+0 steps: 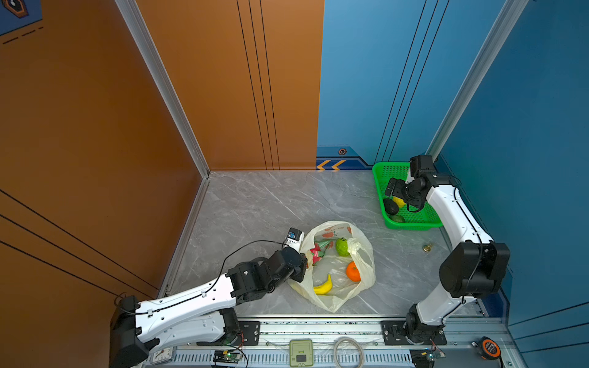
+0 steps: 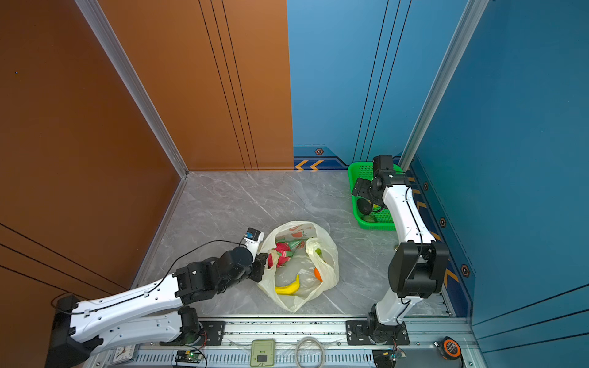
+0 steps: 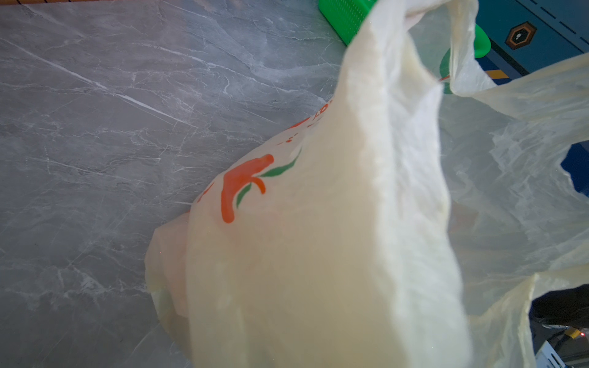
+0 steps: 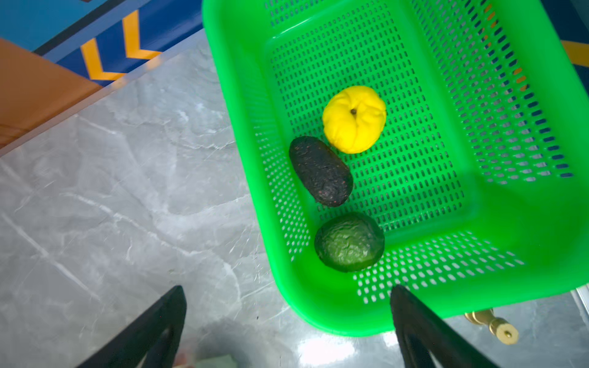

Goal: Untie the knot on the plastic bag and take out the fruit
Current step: 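Move the right gripper back over the open bag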

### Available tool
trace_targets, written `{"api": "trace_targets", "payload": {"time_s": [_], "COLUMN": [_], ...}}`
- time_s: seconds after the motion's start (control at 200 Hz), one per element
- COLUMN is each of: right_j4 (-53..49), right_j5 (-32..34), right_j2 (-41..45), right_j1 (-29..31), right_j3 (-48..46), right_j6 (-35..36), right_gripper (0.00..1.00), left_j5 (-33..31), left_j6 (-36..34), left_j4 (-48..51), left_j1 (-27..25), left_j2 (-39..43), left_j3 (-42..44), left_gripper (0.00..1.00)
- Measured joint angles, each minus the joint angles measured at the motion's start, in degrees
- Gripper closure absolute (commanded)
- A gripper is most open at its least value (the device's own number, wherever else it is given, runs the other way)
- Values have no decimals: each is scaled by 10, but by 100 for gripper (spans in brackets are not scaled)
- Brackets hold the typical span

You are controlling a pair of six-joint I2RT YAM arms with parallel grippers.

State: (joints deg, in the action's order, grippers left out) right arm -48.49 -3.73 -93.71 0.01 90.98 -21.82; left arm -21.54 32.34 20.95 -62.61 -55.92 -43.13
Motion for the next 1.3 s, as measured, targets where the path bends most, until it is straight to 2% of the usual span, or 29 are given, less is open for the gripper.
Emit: {"api": "trace_targets", "payload": {"time_s": [0.155, 0.33, 0.581, 0.741, 0.976, 1.091, 1.297], "right_j4": [-40, -86, -118, -125, -147, -154, -159], "right_j5": [-17, -23, -9, 10, 53, 73, 101], "right_j2": [73, 134, 139, 120, 90, 91, 103], "right_j1": [65, 198, 396, 496, 572, 591, 604], "right_j3": [0, 15, 72, 102, 93, 68, -11], "right_j6": [-7, -49, -125, -168, -232, -261, -295], "right_gripper": [0, 0, 0, 0, 3, 7, 7], "left_j5": [0, 0, 1, 1, 1, 1, 1], "left_j6": [-3, -12, -17, -17, -17, -17, -17], "left_j4": [0, 0, 0, 0, 0, 0, 0], "left_j1": [0, 0, 0, 0, 0, 0, 0], "left_j2": [2, 7, 7, 4, 5, 7, 10], "left_j3": [0, 0, -1, -1, -1, -1, -1], "left_gripper": [100, 100, 100, 100, 100, 100, 100]}}
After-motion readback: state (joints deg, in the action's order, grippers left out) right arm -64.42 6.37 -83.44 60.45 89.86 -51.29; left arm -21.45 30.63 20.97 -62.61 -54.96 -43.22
